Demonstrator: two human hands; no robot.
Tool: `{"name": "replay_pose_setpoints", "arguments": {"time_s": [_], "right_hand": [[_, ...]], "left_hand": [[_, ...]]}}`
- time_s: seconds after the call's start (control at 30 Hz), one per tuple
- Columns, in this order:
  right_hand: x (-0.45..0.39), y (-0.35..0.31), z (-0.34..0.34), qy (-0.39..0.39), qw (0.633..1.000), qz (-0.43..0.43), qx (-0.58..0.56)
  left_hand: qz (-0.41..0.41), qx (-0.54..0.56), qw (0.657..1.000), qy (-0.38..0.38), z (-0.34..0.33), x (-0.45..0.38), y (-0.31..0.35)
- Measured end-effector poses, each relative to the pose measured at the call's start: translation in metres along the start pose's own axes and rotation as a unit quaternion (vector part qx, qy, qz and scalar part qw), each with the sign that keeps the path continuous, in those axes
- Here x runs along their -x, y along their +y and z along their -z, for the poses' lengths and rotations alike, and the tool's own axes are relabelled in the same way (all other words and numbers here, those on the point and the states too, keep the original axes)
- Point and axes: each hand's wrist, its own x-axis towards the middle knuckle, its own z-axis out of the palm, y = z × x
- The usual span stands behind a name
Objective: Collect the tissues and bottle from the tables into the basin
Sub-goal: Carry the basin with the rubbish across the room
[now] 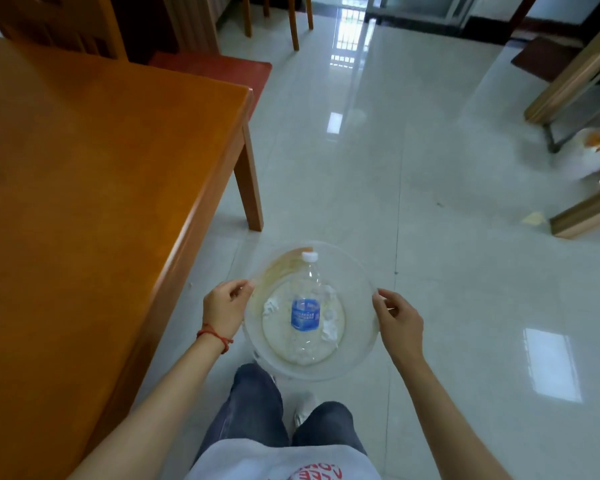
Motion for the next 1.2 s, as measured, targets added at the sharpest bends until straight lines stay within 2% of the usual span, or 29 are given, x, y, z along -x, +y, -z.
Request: {"name": "replay_pose_setpoints", "arguments": {"time_s": [0.4, 0.57, 0.83, 1.2], "right_hand": [[-0.164, -0.04, -0.086, -0.002, 0.998, -0.052, 0.022], [-0.215, -0.037, -0.113, -0.005, 0.996, -0.089, 0.002], [-0.295, 0.017, -0.163, -0.041, 0.992, -0.121, 0.018], [-0.388, 0.13, -0.256, -0.092, 0.984, -0.144, 0.055]], "left_hand": [[0.049, -0.028, 0.995, -0.08, -0.033, -0.203, 0.018], [0.075, -0.052, 0.993, -0.078, -0.058, -0.259, 0.019], [0.14, -0.066, 0.987, -0.054, -0.124, -0.324, -0.027], [0.221, -0.038, 0.974, -0.035, -0.206, -0.393, -0.158]]}}
